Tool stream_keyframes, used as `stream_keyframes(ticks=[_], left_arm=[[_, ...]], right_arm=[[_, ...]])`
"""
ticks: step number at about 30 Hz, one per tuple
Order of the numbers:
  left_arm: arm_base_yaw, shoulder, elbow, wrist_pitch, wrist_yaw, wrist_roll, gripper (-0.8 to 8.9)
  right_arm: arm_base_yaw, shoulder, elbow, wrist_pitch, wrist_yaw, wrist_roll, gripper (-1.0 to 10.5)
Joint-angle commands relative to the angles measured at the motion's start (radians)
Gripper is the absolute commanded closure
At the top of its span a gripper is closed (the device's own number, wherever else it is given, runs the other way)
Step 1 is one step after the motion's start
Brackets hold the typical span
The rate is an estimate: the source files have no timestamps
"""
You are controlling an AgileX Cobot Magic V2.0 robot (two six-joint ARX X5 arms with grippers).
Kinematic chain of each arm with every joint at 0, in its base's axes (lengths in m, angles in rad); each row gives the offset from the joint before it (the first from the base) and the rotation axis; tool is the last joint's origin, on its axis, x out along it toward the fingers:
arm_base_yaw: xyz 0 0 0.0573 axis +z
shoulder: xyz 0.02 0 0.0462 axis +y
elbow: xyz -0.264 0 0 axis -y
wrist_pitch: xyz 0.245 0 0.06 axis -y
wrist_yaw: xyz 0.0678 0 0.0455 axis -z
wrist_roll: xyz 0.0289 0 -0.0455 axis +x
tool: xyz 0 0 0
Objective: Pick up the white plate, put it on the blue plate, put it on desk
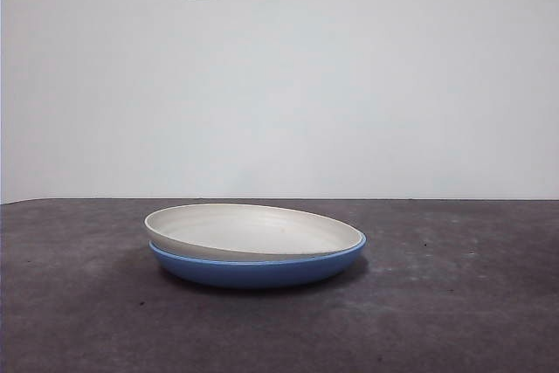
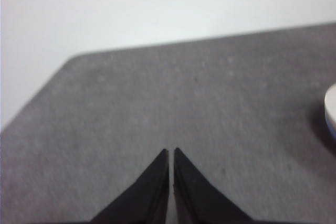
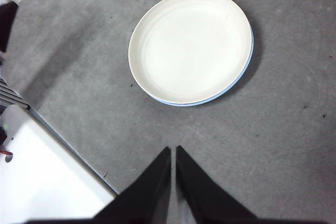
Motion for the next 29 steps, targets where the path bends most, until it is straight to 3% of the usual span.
stream_keyframes(ticks=[1, 29], left_arm=[[0.002, -0.001, -0.015, -0.002, -0.003, -0.002, 7.85], [0.002, -0.001, -0.031, -0.025, -0.006, 0.0, 7.85]], right_arm=[[0.005, 0.006, 0.019, 0.011, -0.001, -0.012, 9.4], [0.005, 0.006, 0.019, 0.013, 0.0, -0.012, 9.4]])
